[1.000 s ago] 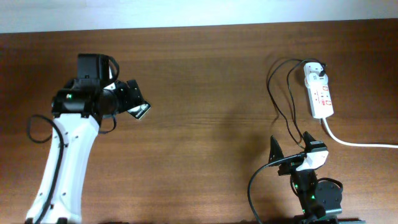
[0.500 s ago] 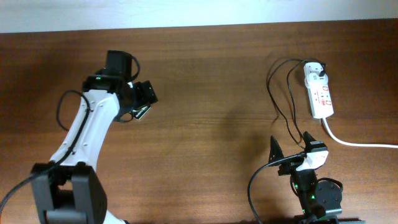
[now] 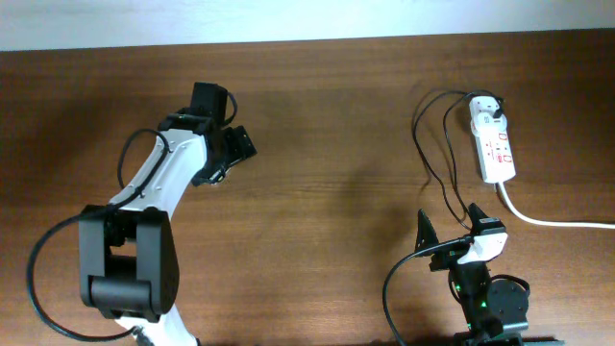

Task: Plug charger to phone and switch on socket
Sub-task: 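Move the left gripper over the black phone and lower onto it, then close the left gripper on the phone's short end and lift it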

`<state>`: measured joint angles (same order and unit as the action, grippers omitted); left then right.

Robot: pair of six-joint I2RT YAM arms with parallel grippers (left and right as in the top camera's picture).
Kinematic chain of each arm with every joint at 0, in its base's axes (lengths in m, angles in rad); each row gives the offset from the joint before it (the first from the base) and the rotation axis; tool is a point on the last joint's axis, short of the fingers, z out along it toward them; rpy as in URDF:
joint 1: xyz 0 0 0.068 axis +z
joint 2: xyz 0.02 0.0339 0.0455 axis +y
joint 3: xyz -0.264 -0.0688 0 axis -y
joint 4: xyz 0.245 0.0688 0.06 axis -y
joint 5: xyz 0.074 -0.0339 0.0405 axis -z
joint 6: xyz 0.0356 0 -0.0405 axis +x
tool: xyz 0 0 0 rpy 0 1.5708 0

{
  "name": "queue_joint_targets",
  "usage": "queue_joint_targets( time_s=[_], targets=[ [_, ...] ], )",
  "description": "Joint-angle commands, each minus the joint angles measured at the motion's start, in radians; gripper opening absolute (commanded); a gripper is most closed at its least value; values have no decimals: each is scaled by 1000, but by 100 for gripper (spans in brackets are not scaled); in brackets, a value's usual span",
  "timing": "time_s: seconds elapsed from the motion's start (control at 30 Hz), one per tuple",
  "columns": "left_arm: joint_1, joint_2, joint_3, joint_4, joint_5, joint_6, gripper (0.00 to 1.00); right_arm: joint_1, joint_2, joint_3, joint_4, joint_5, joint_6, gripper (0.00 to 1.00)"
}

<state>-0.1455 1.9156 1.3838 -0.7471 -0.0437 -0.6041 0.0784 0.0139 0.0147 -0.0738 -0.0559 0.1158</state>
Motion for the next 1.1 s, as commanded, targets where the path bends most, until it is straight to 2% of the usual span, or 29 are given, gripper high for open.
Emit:
queue_joint_targets(
  time_s=[0.0, 0.1, 0.33, 0.43, 0.5, 0.57, 0.67, 0.73, 0.87, 1.07],
  targets=[
    [55, 16, 16, 31, -33, -14, 99, 5, -9, -9, 1, 8, -4, 99],
    [116, 16, 16, 46, -32, -14, 99, 5, -9, -9, 1, 8, -4, 99],
    [122, 18, 16, 112, -57, -14, 99, 5, -9, -9, 1, 8, -4, 99],
    [122, 21, 33, 101, -61, -74, 100, 5, -9, -9, 1, 8, -4, 99],
    [123, 37, 105, 27, -93, -78, 100, 5, -9, -9, 1, 8, -4, 99],
    [129, 110, 301, -148, -99, -77, 100, 5, -9, -9, 1, 8, -4, 99],
    [153, 245, 539, -338, 9, -78, 99, 5, -9, -9, 1, 8, -4, 99],
    [176, 301, 548, -352, 84, -77, 99, 5, -9, -9, 1, 8, -4, 99],
    [184, 396, 547, -381, 85, -77, 99, 5, -9, -9, 1, 8, -4, 99],
    [184, 438, 547, -368, 74, -77, 99, 5, -9, -9, 1, 8, -4, 99]
  ],
)
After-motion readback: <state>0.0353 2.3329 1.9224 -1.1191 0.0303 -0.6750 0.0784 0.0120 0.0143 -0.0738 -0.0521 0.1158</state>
